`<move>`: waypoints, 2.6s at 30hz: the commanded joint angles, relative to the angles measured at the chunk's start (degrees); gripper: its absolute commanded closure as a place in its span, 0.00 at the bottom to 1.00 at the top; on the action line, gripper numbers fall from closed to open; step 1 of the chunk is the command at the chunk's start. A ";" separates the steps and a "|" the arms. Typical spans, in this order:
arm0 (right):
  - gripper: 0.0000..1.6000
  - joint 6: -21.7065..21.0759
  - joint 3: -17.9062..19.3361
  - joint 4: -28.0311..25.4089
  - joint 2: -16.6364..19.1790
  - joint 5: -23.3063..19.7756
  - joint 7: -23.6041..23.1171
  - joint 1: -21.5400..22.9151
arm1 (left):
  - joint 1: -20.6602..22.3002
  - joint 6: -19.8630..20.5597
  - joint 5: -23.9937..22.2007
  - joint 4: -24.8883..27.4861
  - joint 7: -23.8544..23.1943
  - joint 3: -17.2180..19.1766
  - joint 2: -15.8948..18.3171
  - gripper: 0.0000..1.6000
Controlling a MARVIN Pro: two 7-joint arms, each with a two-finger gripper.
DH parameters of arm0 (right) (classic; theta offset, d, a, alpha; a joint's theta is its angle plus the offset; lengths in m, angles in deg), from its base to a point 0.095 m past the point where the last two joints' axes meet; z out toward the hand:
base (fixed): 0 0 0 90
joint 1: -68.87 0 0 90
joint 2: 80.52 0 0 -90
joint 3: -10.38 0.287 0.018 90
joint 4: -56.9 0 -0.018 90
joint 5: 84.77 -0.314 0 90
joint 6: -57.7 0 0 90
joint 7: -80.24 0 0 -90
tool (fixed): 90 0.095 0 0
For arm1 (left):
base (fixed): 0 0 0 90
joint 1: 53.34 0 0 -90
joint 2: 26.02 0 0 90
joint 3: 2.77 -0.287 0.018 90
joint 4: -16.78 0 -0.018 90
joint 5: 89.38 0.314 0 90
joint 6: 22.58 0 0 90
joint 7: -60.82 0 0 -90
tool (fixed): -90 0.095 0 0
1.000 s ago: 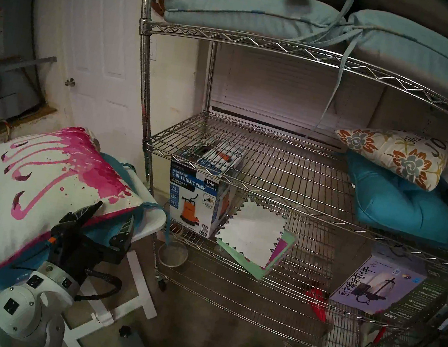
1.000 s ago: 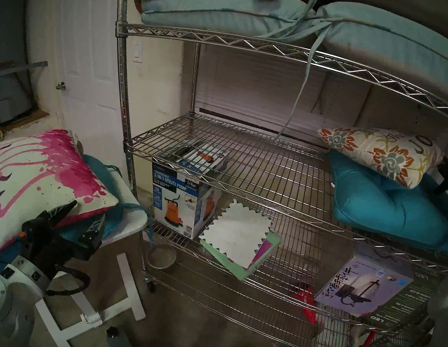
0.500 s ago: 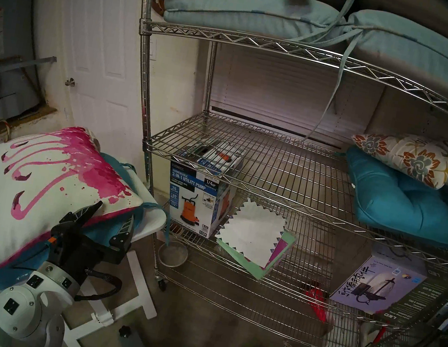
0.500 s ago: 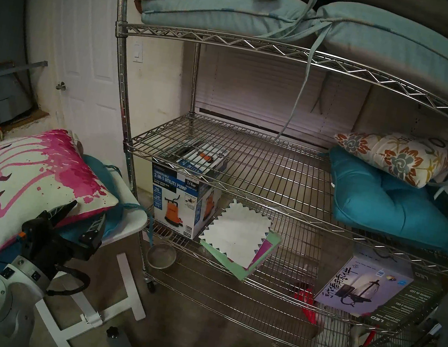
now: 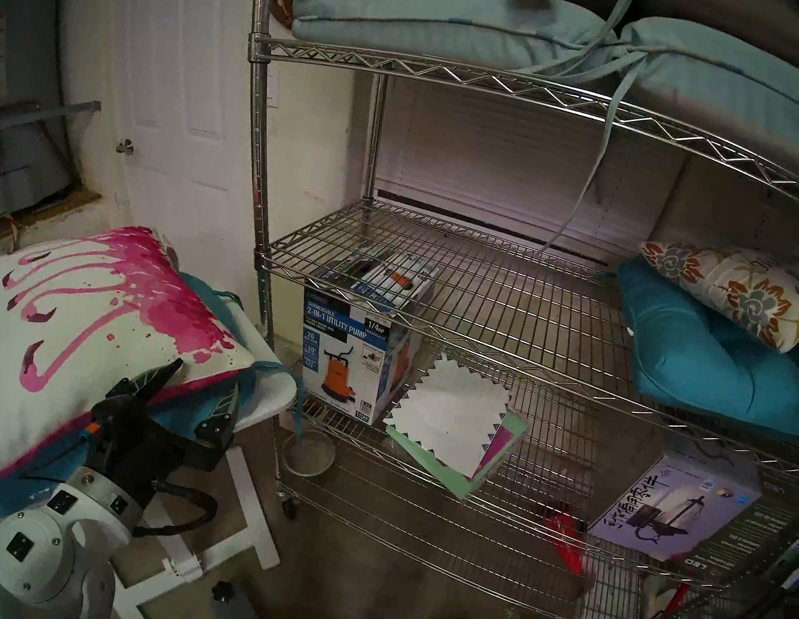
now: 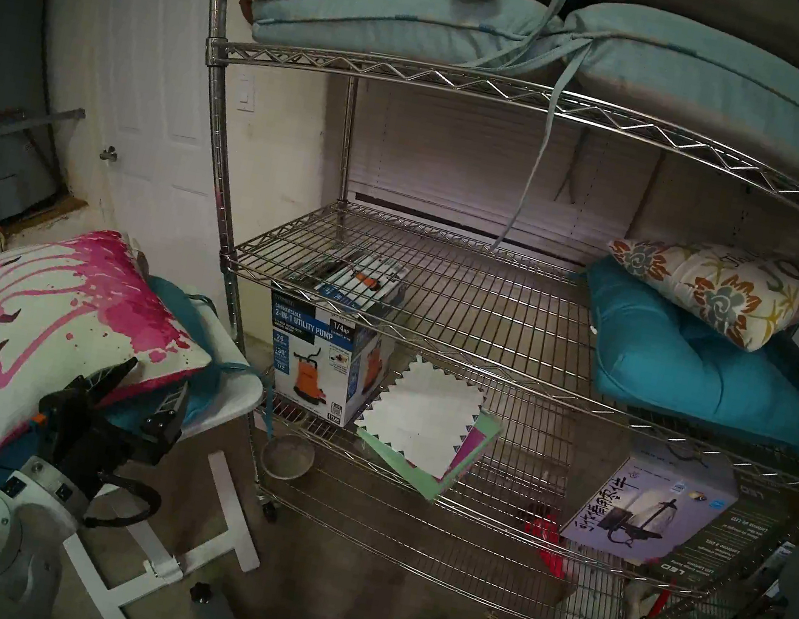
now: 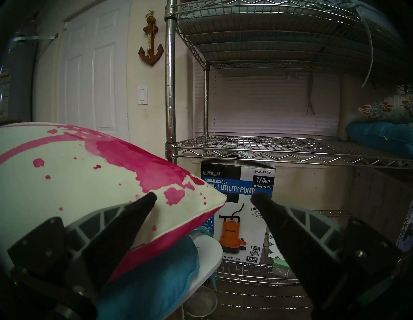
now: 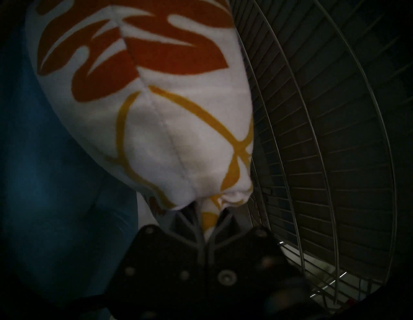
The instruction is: Put cushion on the shelf
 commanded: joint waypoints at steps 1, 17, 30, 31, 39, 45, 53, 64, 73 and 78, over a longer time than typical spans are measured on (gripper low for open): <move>0.00 -0.09 0.63 -2.25 2.45 -1.87 2.09 -0.05 | 0.01 -0.18 0.05 1.18 0.08 -0.08 -0.10 0.00; 0.00 -0.09 5.12 -8.13 2.39 -8.77 1.47 -9.97 | 0.00 -0.17 0.06 1.19 0.08 -0.08 -0.11 0.00; 0.00 -0.09 11.92 -16.59 -1.28 -15.02 -2.16 -20.47 | 0.11 -0.21 0.01 1.04 0.02 -0.06 -0.06 0.00; 0.00 -0.09 12.24 -16.46 -1.38 -15.54 -2.30 -20.66 | 0.11 -0.21 0.00 1.03 0.02 -0.06 -0.06 0.00; 0.00 -0.09 17.57 -22.09 -3.15 -18.84 -4.54 -26.15 | 0.15 -0.21 -0.01 0.97 -0.01 -0.05 -0.05 0.00; 0.00 -0.09 21.96 -26.76 -5.12 -21.01 -7.12 -31.07 | 0.17 -0.22 -0.01 0.94 -0.02 -0.04 -0.05 0.00; 0.00 -0.09 29.49 -32.02 -9.83 -22.29 -12.40 -37.78 | 0.16 -0.22 0.00 0.97 -0.03 -0.04 -0.06 0.00; 0.00 -0.09 37.42 -40.78 -14.66 -28.15 -20.43 -44.78 | 0.09 -0.20 0.03 1.09 -0.01 -0.05 -0.11 0.00; 0.00 -0.66 39.91 -47.65 -17.36 -35.13 -25.27 -48.03 | 0.09 -0.20 0.02 1.08 -0.01 -0.05 -0.11 0.00; 0.00 -1.33 40.18 -51.63 -18.42 -39.32 -27.05 -49.01 | 0.13 -0.21 0.01 1.03 -0.03 -0.04 -0.09 0.00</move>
